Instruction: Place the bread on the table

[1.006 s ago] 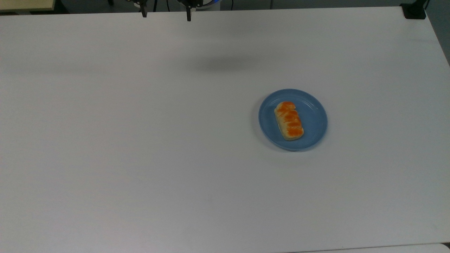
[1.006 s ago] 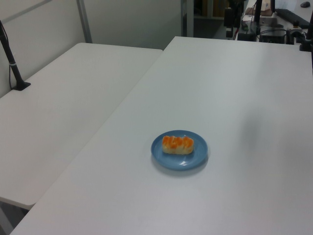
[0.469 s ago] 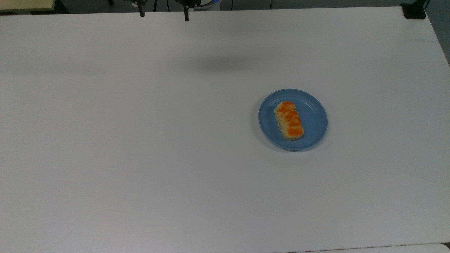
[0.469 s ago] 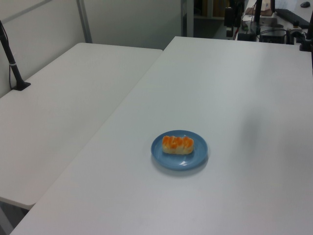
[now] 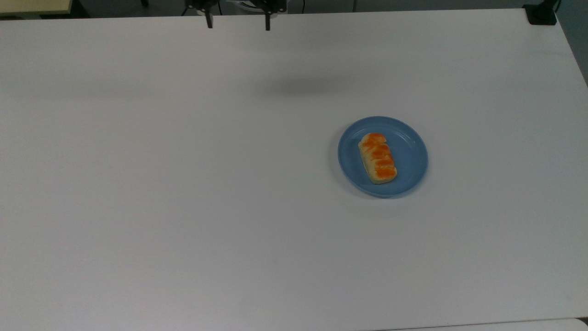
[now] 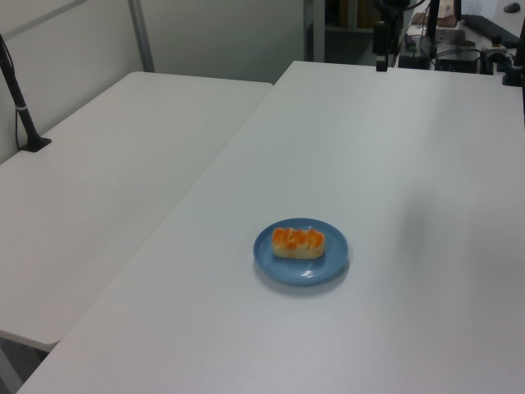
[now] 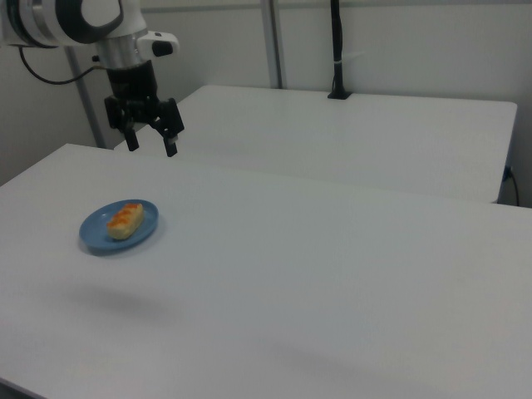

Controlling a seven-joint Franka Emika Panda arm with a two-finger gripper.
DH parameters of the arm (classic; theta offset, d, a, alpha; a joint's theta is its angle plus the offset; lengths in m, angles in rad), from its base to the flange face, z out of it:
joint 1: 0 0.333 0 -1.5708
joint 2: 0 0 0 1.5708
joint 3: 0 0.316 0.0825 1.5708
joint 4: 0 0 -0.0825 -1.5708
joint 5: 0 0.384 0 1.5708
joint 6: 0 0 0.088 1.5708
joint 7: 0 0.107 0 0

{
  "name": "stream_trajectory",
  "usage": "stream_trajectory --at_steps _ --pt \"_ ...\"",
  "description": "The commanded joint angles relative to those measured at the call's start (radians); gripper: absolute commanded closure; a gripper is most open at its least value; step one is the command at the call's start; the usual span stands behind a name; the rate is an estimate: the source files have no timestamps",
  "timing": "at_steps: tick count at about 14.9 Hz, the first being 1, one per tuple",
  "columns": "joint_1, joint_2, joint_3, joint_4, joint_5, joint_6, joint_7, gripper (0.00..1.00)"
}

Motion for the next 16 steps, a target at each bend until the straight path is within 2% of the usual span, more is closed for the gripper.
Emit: stream_trajectory --at_steps 1,8,16 --pt "0.060 0.014 -0.005 -0.006 0.018 0.030 -0.001 0.00" --pt "0.208 0.173 -0.007 -0.006 0.004 0.206 0.151 0.00" --pt "0.318 0.356 -0.007 -0.008 0.008 0.398 0.270 0.00"
